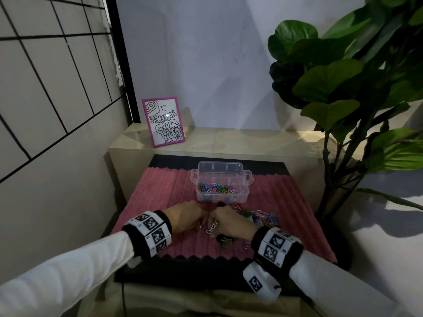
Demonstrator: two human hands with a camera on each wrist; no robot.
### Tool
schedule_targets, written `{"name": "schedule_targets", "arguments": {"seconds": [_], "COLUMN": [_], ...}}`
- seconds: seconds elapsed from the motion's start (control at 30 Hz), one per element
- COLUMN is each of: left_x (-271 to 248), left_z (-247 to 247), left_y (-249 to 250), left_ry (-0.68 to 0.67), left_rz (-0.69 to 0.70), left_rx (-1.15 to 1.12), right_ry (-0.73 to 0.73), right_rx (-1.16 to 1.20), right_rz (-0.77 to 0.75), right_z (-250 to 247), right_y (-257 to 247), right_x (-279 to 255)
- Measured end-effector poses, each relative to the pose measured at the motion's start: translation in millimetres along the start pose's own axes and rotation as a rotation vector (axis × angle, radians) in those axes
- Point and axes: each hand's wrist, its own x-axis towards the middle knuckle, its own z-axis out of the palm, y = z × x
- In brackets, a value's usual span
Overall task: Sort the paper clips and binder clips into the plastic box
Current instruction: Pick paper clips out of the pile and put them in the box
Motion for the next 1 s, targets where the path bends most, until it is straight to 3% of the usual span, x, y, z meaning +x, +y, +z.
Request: {"name": "schedule_targets", "arguments": {"seconds": [0.1, 0.27, 0.33, 0.4, 0.53, 0.73, 0.83, 0.9, 1.0], "left_x": [-2, -6, -5, -1, 6, -2, -2, 3, 23], "left_z": [-2, 4, 9, 8, -15, -36, -54, -68, -84], "left_y": [4, 17, 20, 22, 9, -27, -42, -51, -54], "left_ry": [-0.040, -0.060, -0.068, -0.076, -0.065, 0.052, 0.148, 0.243, 0.336], "left_rz": [-0.001, -0.023, -0.030, -0.042, -0.009, -0.081, -0.108, -0.108, -0.122], "left_rx": [0.125, 0.293, 0.330, 0.318, 0.022, -0.491, -0.664, -0.654, -0.585], "right_ry": [0.003, -0.029, 0.018, 0.138, 0.331, 0.214, 0.270, 0.294, 0.108], "right_rx": [0.127, 0.656, 0.836, 0.861, 0.692, -0.066, -0.091, -0.061, -0.139], "right_rz": [0.005, 0.035, 0.053, 0.104, 0.129, 0.147, 0.018, -0.086, -0.162], "right_z": [-8, -40, -60, -78, -95, -85, -79, -72, -62], "right_y": [6, 18, 27, 33, 29, 28, 23, 23, 22], "right_x": [-5, -17, -11, 1, 30, 48, 24, 4, -21]}}
